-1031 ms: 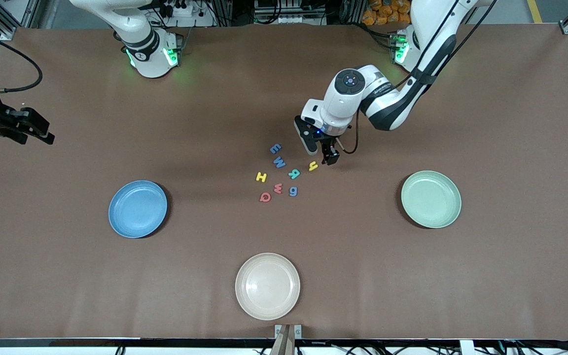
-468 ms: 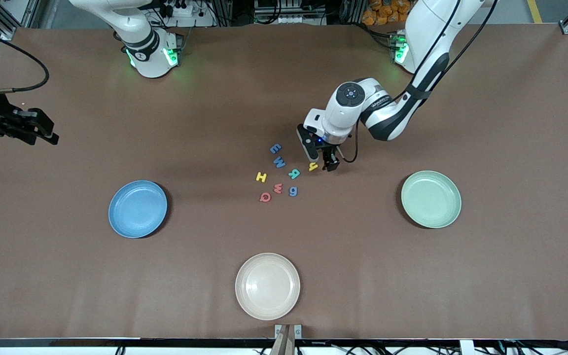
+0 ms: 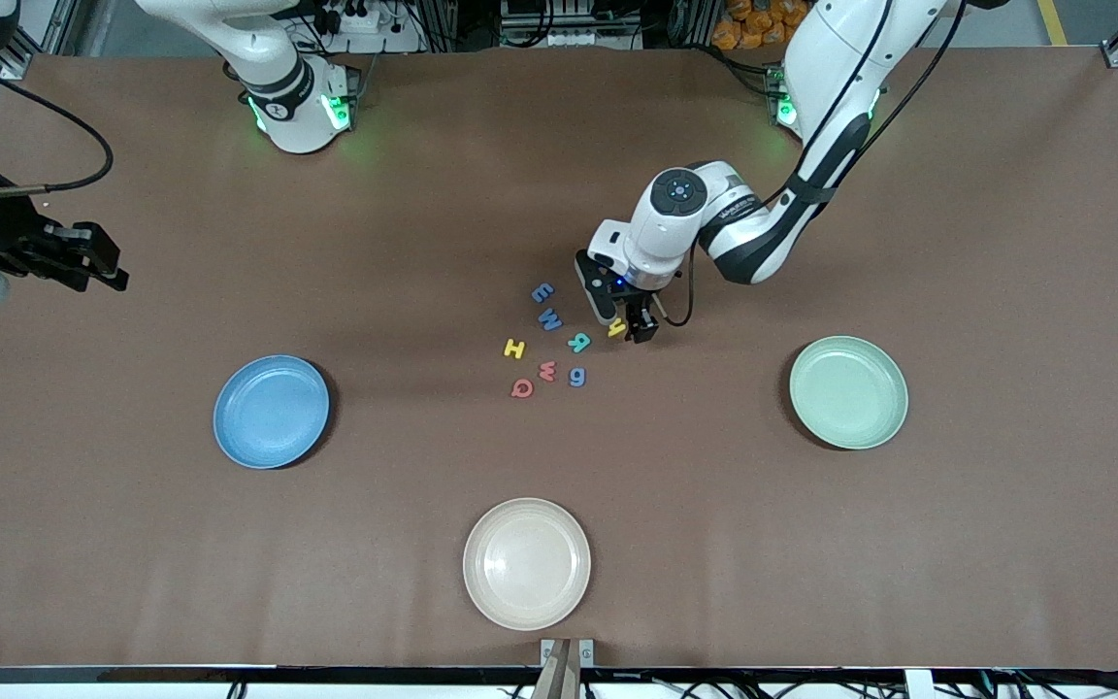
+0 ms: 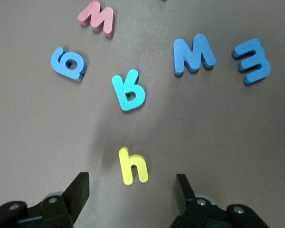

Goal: Sort uppercase to blue plate, lowercase to green plate
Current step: 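Lower the left gripper and grasp the yellow lowercase h, then lift the yellow h and carry it to the green plate, then open the left gripper over the green plate while the right gripper reaches letters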

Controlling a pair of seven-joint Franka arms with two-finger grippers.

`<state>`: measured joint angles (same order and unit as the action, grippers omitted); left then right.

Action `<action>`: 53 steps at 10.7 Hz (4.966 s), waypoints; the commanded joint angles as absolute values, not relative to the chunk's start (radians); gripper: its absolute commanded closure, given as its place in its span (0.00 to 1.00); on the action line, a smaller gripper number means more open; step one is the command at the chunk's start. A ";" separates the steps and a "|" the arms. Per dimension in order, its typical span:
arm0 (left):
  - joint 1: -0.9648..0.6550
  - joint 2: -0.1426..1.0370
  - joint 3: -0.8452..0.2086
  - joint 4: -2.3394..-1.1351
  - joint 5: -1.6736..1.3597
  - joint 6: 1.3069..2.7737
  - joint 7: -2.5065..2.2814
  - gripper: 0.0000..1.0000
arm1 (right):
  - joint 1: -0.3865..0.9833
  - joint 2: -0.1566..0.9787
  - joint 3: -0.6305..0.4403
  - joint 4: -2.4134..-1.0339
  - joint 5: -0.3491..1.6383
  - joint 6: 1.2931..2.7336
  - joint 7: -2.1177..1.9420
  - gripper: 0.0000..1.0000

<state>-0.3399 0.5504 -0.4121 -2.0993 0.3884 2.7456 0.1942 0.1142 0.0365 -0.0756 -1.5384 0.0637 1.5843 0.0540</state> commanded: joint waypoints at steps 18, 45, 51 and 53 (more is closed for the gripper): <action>-0.385 0.618 -0.357 -2.065 0.489 2.752 0.129 0.60 | 0.152 0.104 -0.057 -1.480 0.080 1.591 0.152 1.00; -0.107 0.399 -0.019 -1.999 -0.107 2.368 0.729 0.41 | 0.626 0.418 0.218 -1.847 -0.024 2.261 0.666 0.24; -0.107 0.362 0.032 -1.878 -0.103 2.330 0.666 0.00 | 0.658 0.515 0.244 -1.971 -0.239 2.517 0.574 0.23; -0.112 0.341 0.054 -1.818 -0.103 2.315 0.649 0.00 | 0.658 0.520 0.244 -1.982 -0.241 2.536 0.539 0.23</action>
